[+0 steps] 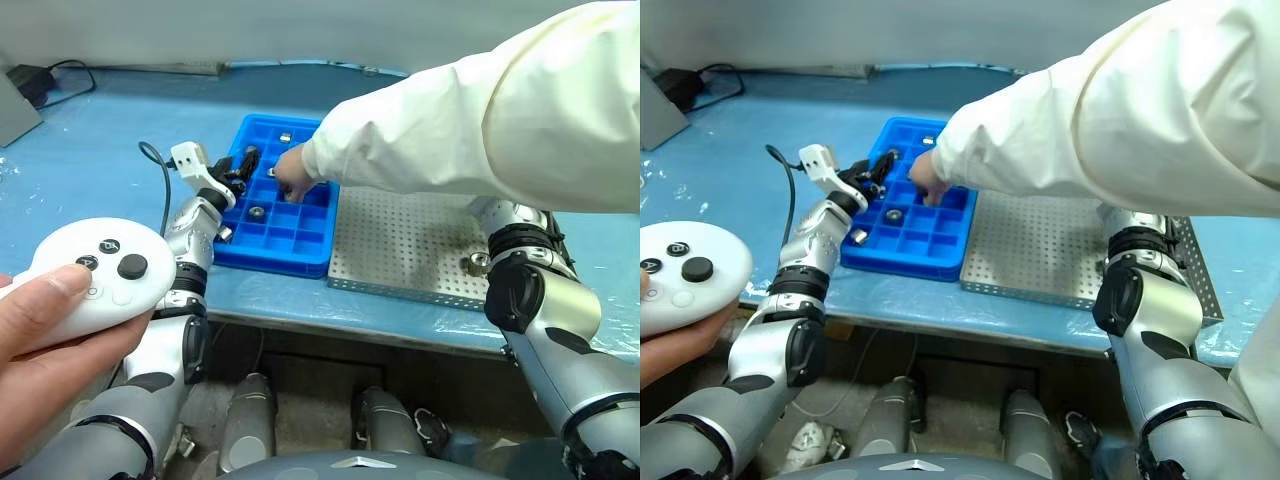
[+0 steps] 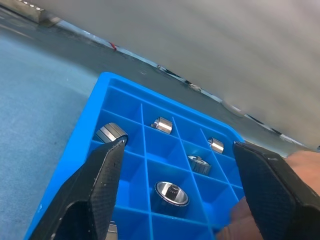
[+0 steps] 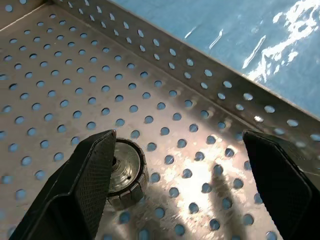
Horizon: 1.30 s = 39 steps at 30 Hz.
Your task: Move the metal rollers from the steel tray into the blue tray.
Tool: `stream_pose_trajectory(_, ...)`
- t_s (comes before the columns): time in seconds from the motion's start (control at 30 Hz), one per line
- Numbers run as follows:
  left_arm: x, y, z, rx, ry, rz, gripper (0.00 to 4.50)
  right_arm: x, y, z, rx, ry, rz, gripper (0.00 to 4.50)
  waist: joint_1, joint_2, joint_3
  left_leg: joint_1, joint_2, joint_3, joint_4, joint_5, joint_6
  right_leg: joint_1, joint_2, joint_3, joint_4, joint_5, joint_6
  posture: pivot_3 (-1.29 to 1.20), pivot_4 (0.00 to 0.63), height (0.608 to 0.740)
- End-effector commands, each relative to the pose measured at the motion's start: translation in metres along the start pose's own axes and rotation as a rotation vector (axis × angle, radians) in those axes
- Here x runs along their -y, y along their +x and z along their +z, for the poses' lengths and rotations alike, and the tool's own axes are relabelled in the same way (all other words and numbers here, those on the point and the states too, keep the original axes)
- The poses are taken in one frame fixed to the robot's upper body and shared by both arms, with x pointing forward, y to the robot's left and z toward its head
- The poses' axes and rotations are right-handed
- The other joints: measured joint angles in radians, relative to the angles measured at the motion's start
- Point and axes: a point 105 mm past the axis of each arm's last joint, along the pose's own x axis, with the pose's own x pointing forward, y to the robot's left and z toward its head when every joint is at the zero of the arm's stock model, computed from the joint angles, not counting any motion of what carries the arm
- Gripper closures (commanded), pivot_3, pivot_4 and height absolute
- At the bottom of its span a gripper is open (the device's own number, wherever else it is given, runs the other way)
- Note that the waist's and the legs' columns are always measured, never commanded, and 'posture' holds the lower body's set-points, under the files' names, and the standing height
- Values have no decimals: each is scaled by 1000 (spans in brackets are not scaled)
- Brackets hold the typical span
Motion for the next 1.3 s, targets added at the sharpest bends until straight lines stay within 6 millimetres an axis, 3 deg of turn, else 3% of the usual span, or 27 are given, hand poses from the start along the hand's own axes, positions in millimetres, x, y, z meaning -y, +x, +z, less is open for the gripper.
stream_pose_trajectory(0.03,5,0,15,49,29,-28,705,-6,-2,-21,-102,22,21,653,1,0,0,1,0,0,0,0,0,1,0,0,0,0,0,-9,150,740)
stream_pose_trajectory(0.33,7,0,15,45,35,-36,705,2,-1,-29,-128,11,-35,3463,10,-1,-1,1,0,0,2,0,0,3,-1,-1,0,0,0,-10,150,740)
stream_pose_trajectory(0.43,8,0,15,43,37,-39,705,-2,-2,-25,-100,7,-5,3522,10,-1,-1,1,0,0,2,0,0,4,-1,-2,0,0,0,-10,150,740)
stream_pose_trajectory(0.57,8,1,15,41,36,-41,705,-27,-12,-20,-44,-9,127,3522,6,-1,-1,1,0,0,2,0,0,3,-1,-1,0,0,0,-10,150,740)
stream_pose_trajectory(0.83,10,0,12,36,38,-50,705,-79,-46,-42,-10,44,517,3522,-1,-1,-1,0,1,0,1,-1,1,1,0,-1,0,0,0,-8,150,740)
stream_pose_trajectory(0.97,11,-1,12,35,43,-54,705,-117,-94,-54,-49,93,905,3522,1,-1,-1,0,1,0,1,-1,3,1,0,-1,-1,0,0,-8,150,740)
stream_pose_trajectory(1.07,11,-1,12,35,44,-55,705,-136,-138,-54,-1,19,1187,3522,5,-1,-1,-1,2,0,1,-2,4,1,-1,-1,-1,0,0,-6,150,740)
stream_pose_trajectory(1.23,8,-1,15,45,46,-41,705,-144,-189,-56,86,-107,1471,3522,18,-1,0,-2,2,0,0,-1,6,1,-2,-2,-3,0,0,-6,150,740)
stream_pose_trajectory(1.3,4,-1,18,53,45,-27,705,-144,-200,-60,102,-153,1531,3522,24,-1,-1,-1,3,0,-1,-1,6,1,-2,-2,-3,0,0,1,150,740)
